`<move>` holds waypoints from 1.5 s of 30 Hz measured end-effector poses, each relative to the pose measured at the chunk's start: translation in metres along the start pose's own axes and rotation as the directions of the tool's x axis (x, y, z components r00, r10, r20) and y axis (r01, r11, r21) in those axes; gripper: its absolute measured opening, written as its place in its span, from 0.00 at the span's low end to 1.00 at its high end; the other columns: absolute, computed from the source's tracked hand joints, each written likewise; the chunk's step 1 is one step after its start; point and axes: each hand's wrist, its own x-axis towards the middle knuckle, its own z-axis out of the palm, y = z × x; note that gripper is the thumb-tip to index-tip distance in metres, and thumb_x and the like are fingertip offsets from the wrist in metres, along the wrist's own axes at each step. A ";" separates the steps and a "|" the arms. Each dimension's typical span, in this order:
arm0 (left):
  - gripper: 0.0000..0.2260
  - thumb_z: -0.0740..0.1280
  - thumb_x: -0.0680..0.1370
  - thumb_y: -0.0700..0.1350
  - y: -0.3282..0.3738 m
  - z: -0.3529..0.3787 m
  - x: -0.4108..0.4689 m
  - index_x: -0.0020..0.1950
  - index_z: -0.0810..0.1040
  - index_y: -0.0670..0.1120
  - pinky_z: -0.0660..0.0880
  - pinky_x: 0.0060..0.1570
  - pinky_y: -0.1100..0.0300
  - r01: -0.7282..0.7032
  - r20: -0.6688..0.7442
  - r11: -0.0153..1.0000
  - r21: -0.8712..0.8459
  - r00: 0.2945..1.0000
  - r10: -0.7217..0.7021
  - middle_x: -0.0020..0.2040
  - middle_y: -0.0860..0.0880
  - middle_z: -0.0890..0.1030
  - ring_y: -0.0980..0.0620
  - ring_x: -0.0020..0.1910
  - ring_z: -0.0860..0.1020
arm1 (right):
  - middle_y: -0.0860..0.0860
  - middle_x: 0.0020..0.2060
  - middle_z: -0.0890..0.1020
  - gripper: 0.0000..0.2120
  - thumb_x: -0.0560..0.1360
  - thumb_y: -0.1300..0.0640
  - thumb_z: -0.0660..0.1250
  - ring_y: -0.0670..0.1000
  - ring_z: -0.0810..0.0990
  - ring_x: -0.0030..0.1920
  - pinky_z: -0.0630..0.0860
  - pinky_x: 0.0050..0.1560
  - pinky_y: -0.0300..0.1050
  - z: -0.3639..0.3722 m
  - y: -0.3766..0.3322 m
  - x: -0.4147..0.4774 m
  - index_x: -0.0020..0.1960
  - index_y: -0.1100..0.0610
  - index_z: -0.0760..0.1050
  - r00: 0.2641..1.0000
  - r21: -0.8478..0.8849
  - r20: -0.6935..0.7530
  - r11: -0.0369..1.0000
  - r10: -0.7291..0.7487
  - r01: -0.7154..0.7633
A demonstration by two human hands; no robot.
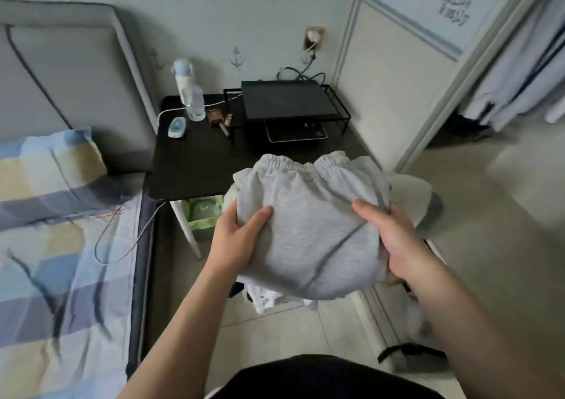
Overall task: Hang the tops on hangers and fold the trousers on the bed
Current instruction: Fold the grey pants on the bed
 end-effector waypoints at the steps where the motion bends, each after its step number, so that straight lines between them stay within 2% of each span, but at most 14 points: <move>1: 0.08 0.75 0.74 0.58 0.005 0.027 0.001 0.50 0.81 0.60 0.76 0.44 0.62 -0.007 0.037 1.000 0.011 0.999 0.006 0.46 0.62 0.85 0.64 0.44 0.82 | 0.56 0.53 0.86 0.18 0.69 0.53 0.78 0.57 0.86 0.53 0.83 0.49 0.49 -0.026 -0.003 -0.003 0.58 0.55 0.83 0.999 0.023 -0.038 1.000 -0.004 0.005; 3: 0.08 0.75 0.74 0.58 0.014 0.080 0.003 0.50 0.81 0.59 0.77 0.45 0.61 -0.026 0.121 0.999 0.042 0.992 0.021 0.46 0.61 0.85 0.63 0.44 0.83 | 0.57 0.54 0.86 0.19 0.70 0.53 0.77 0.58 0.86 0.54 0.81 0.53 0.51 -0.077 -0.009 -0.010 0.59 0.56 0.82 0.992 0.058 -0.126 0.998 0.006 0.001; 9: 0.11 0.75 0.75 0.56 0.032 0.230 0.013 0.53 0.82 0.54 0.78 0.46 0.62 -0.059 0.418 0.991 0.122 0.908 0.003 0.46 0.58 0.86 0.60 0.46 0.84 | 0.55 0.52 0.87 0.18 0.71 0.50 0.76 0.57 0.87 0.51 0.83 0.41 0.46 -0.208 -0.008 -0.040 0.58 0.54 0.83 0.903 0.131 -0.426 0.991 0.052 0.005; 13: 0.10 0.75 0.75 0.55 0.027 0.324 0.023 0.53 0.81 0.55 0.78 0.46 0.64 -0.068 0.578 0.984 0.164 0.815 -0.040 0.45 0.60 0.85 0.63 0.44 0.83 | 0.51 0.48 0.88 0.08 0.69 0.49 0.79 0.53 0.87 0.47 0.83 0.37 0.45 -0.273 0.003 -0.051 0.48 0.42 0.85 0.812 0.222 -0.575 0.974 0.104 0.032; 17: 0.08 0.75 0.75 0.56 0.022 0.414 0.047 0.51 0.81 0.60 0.75 0.38 0.73 -0.120 0.715 0.970 0.213 0.695 -0.071 0.45 0.65 0.84 0.67 0.42 0.82 | 0.53 0.52 0.87 0.27 0.62 0.45 0.81 0.55 0.87 0.50 0.83 0.44 0.48 -0.324 0.017 -0.042 0.58 0.51 0.83 0.676 0.281 -0.720 0.957 0.155 0.079; 19: 0.08 0.74 0.75 0.56 0.020 0.461 0.061 0.53 0.80 0.61 0.76 0.42 0.70 -0.135 0.768 0.963 0.234 0.633 -0.098 0.45 0.64 0.85 0.65 0.44 0.82 | 0.54 0.53 0.87 0.32 0.60 0.44 0.80 0.56 0.86 0.52 0.82 0.54 0.54 -0.347 0.020 -0.031 0.61 0.53 0.81 0.612 0.311 -0.766 0.947 0.196 0.086; 21: 0.10 0.74 0.75 0.57 0.016 0.508 0.076 0.54 0.78 0.60 0.76 0.41 0.71 -0.165 0.814 0.949 0.269 0.566 -0.132 0.45 0.65 0.84 0.66 0.44 0.81 | 0.53 0.51 0.87 0.24 0.65 0.47 0.80 0.55 0.86 0.51 0.80 0.58 0.57 -0.371 0.023 -0.019 0.59 0.53 0.81 0.514 0.323 -0.829 0.939 0.221 0.117; 23: 0.14 0.72 0.76 0.58 0.015 0.548 0.089 0.59 0.77 0.57 0.76 0.46 0.64 -0.189 0.843 0.921 0.340 0.496 -0.209 0.48 0.61 0.83 0.61 0.45 0.81 | 0.54 0.52 0.87 0.18 0.70 0.50 0.77 0.56 0.87 0.50 0.80 0.58 0.57 -0.391 0.027 -0.006 0.58 0.53 0.82 0.440 0.369 -0.854 0.920 0.278 0.134; 27: 0.13 0.68 0.81 0.50 0.000 0.622 0.116 0.63 0.80 0.47 0.78 0.59 0.46 -0.318 0.891 0.854 0.412 0.338 -0.304 0.57 0.46 0.84 0.45 0.55 0.82 | 0.54 0.58 0.84 0.28 0.70 0.47 0.77 0.58 0.84 0.55 0.79 0.61 0.60 -0.430 0.044 0.020 0.67 0.53 0.77 0.330 0.461 -0.855 0.878 0.400 0.131; 30: 0.14 0.68 0.81 0.47 -0.013 0.667 0.126 0.65 0.79 0.46 0.78 0.61 0.45 -0.356 0.886 0.815 0.457 0.262 -0.382 0.60 0.44 0.83 0.44 0.57 0.82 | 0.53 0.53 0.86 0.24 0.70 0.49 0.76 0.57 0.86 0.52 0.82 0.55 0.56 -0.458 0.055 0.036 0.64 0.55 0.79 0.275 0.481 -0.861 0.861 0.428 0.165; 32: 0.14 0.66 0.82 0.48 -0.025 0.695 0.128 0.67 0.78 0.48 0.78 0.61 0.46 -0.367 0.878 0.798 0.478 0.221 -0.425 0.61 0.45 0.83 0.45 0.57 0.82 | 0.54 0.54 0.86 0.20 0.73 0.52 0.74 0.58 0.86 0.52 0.81 0.57 0.59 -0.481 0.062 0.045 0.64 0.56 0.80 0.235 0.504 -0.857 0.842 0.459 0.191; 36: 0.13 0.65 0.82 0.47 -0.054 0.752 0.125 0.66 0.79 0.48 0.78 0.60 0.49 -0.386 0.852 0.760 0.523 0.203 -0.483 0.62 0.43 0.82 0.45 0.57 0.81 | 0.53 0.51 0.87 0.10 0.74 0.56 0.73 0.55 0.87 0.49 0.82 0.54 0.55 -0.533 0.081 0.069 0.56 0.54 0.83 0.124 0.501 -0.866 0.830 0.485 0.247; 41: 0.15 0.64 0.83 0.49 -0.091 0.831 0.116 0.66 0.78 0.43 0.75 0.61 0.47 -0.479 0.865 0.723 0.497 0.209 -0.456 0.62 0.39 0.81 0.40 0.61 0.79 | 0.52 0.52 0.86 0.06 0.75 0.58 0.71 0.54 0.86 0.51 0.82 0.54 0.52 -0.606 0.109 0.092 0.52 0.53 0.82 0.076 0.476 -0.879 0.849 0.472 0.230; 45: 0.14 0.63 0.83 0.48 -0.115 0.893 0.113 0.67 0.77 0.45 0.75 0.56 0.51 -0.527 0.921 0.757 0.387 0.188 -0.341 0.59 0.42 0.82 0.41 0.59 0.80 | 0.54 0.60 0.83 0.18 0.76 0.57 0.71 0.56 0.81 0.60 0.77 0.63 0.53 -0.666 0.124 0.099 0.65 0.55 0.79 -0.028 0.372 -0.926 0.921 0.377 0.112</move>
